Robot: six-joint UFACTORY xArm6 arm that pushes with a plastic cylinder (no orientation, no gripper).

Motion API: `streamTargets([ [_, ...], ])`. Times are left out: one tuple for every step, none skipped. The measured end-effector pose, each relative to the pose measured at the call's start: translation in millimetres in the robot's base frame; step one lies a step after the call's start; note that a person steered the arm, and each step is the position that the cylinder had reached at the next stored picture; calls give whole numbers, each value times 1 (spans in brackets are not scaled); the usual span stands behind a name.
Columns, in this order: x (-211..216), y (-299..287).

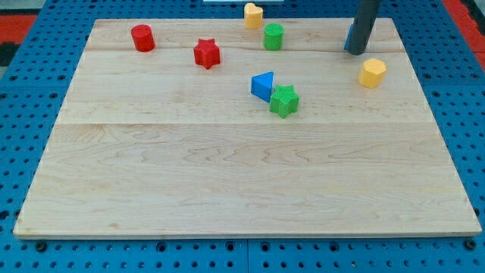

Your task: Push the yellow hexagon to the left center of the board

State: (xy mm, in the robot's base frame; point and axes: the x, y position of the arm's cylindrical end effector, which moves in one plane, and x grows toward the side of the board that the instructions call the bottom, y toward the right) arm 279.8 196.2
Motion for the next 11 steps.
streamTargets([
  [3, -10],
  [3, -40],
  [4, -77],
  [4, -112],
  [4, -142],
  [4, -136],
  [15, -72],
  [30, -2],
  [26, 48],
  [26, 85],
  [47, 83],
])
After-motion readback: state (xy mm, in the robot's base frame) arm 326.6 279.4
